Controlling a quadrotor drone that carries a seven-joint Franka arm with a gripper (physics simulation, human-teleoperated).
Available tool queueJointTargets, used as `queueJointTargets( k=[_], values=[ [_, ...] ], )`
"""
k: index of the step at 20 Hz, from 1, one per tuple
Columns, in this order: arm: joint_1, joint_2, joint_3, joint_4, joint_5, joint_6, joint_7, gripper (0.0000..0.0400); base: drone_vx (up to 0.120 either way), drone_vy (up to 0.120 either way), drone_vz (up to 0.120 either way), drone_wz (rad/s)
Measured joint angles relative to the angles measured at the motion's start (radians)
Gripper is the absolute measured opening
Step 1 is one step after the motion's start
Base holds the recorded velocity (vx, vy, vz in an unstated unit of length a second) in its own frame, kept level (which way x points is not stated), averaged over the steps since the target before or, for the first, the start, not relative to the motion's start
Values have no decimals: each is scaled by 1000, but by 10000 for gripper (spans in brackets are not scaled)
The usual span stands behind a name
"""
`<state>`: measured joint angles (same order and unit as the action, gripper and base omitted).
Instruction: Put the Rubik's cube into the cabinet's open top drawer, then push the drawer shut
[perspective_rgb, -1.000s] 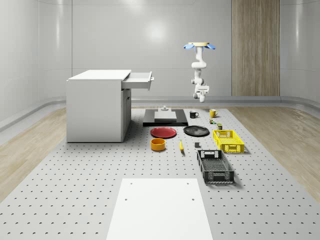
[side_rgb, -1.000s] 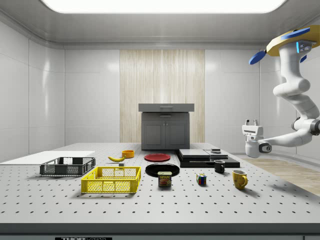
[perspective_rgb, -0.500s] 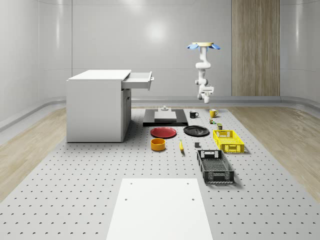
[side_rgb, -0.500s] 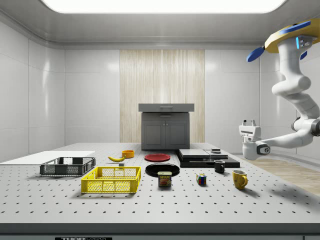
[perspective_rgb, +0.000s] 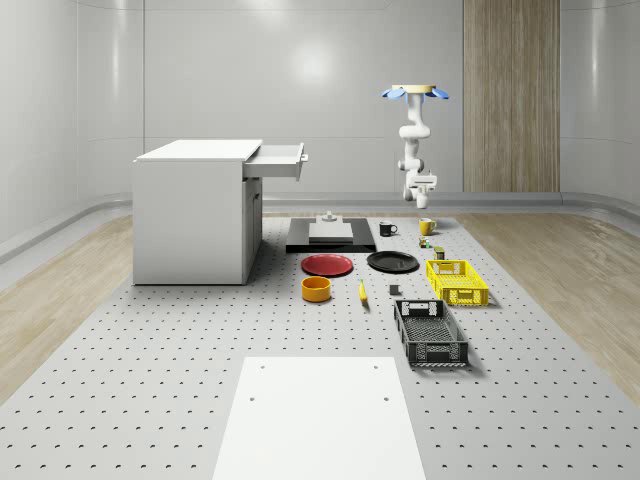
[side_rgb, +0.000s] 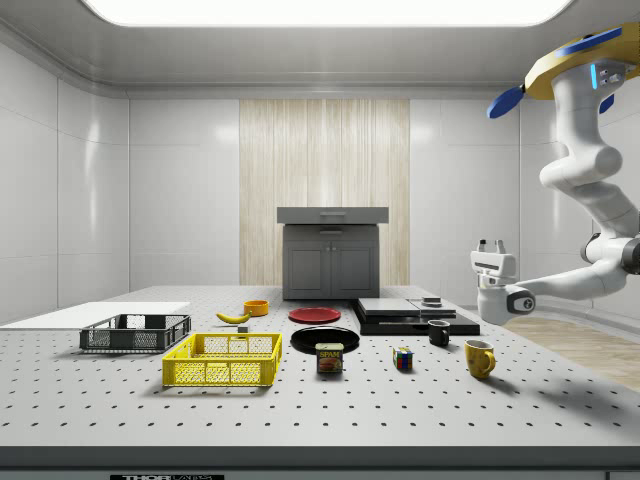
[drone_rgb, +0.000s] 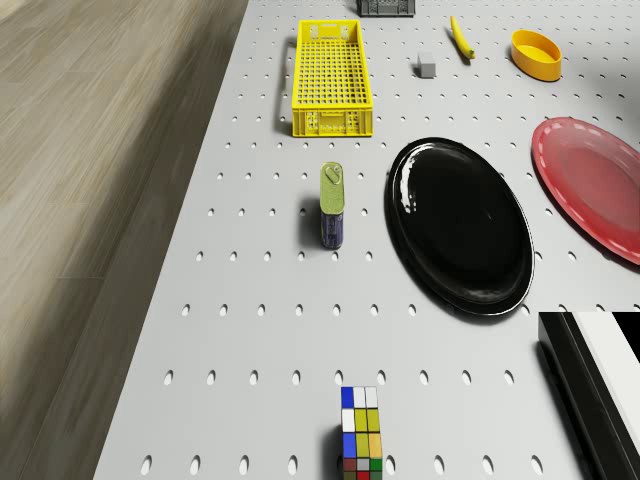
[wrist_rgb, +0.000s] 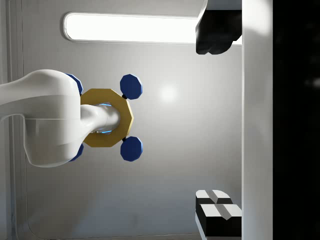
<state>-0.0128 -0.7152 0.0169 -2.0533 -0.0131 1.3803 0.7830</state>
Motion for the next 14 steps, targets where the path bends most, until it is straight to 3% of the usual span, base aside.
queueJointTargets(
  k=[14],
  values=[
    [-35, -10, 114, -19, -160, 13, 21, 400, 120, 0, 0, 0]
  ],
)
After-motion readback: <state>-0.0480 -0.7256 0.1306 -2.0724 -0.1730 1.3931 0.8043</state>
